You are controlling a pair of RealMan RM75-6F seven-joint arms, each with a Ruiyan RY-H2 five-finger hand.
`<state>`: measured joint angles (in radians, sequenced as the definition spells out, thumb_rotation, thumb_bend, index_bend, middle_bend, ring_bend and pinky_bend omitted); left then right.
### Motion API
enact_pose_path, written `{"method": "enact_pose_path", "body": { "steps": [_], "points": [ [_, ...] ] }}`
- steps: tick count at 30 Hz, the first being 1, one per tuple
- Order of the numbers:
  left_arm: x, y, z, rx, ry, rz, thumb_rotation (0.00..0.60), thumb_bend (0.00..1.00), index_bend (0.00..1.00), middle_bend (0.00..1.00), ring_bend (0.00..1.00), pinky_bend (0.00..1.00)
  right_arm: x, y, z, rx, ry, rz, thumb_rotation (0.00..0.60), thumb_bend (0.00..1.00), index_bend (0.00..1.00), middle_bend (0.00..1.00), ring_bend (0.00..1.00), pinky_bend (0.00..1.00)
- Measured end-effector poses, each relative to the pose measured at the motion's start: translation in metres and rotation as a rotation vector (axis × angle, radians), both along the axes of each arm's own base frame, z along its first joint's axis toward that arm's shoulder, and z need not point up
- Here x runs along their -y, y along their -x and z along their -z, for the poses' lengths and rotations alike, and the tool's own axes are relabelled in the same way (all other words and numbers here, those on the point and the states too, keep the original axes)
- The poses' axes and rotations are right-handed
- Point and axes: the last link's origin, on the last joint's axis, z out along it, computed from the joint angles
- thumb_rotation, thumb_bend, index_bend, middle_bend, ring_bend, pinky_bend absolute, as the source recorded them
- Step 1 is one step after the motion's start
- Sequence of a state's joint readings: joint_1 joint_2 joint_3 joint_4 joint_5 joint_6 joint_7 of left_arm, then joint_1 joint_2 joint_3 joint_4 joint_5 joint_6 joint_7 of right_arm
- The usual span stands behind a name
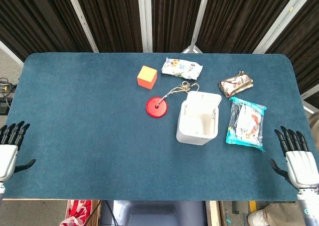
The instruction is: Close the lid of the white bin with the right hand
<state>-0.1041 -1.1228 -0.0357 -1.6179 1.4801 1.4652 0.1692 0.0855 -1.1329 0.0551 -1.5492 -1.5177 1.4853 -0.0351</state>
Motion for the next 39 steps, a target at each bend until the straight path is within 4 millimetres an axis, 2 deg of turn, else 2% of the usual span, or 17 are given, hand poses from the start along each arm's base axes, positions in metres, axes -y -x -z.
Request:
{"method": "enact_pose_path", "body": {
  "steps": [15,22,23,25,27,30,33,39],
  "points": [
    [0.002,-0.001,-0.002,0.008,-0.008,0.004,0.6,0.0,0.0,0.0,0.0,0.0,0.002,-0.007,0.0,0.022,0.01,-0.02,0.6,0.32,0.0,0.0,0.0,0.0],
    [0.003,0.0,-0.004,0.01,-0.012,0.006,0.6,0.0,0.0,0.0,0.0,0.0,0.014,-0.021,-0.008,0.084,0.027,-0.03,0.6,0.32,0.0,0.0,0.0,0.0],
    [0.003,0.0,-0.004,0.013,-0.012,0.005,0.6,0.0,0.0,0.0,0.0,0.0,0.017,-0.024,-0.011,0.095,0.031,-0.032,0.6,0.32,0.0,0.0,0.0,0.04],
    [0.003,-0.001,-0.005,0.017,-0.014,0.005,0.6,0.0,0.0,0.0,0.0,0.0,0.026,-0.032,-0.017,0.123,0.043,-0.038,0.6,0.32,0.0,0.03,0.07,0.19],
    [0.002,-0.001,-0.006,0.02,-0.016,0.006,0.6,0.0,0.0,0.0,0.0,0.0,0.036,-0.041,-0.023,0.159,0.05,-0.039,0.6,0.32,0.0,0.2,0.28,0.42],
    [0.001,-0.002,-0.004,0.027,-0.011,0.005,0.6,0.0,0.0,0.0,0.0,0.0,0.053,-0.054,-0.032,0.206,0.05,-0.032,0.6,0.32,0.0,0.44,0.51,0.6],
    [0.001,-0.003,-0.002,0.028,0.003,0.001,0.6,0.0,0.0,0.0,0.0,0.0,0.069,-0.068,-0.039,0.261,0.033,-0.013,0.6,0.38,0.0,0.55,0.63,0.67],
    [0.0,-0.003,-0.001,0.036,0.012,-0.009,0.6,0.0,0.0,0.0,0.0,0.0,0.103,-0.097,-0.051,0.359,-0.019,0.031,0.6,0.54,0.0,0.68,0.74,0.75]
  ]
}}
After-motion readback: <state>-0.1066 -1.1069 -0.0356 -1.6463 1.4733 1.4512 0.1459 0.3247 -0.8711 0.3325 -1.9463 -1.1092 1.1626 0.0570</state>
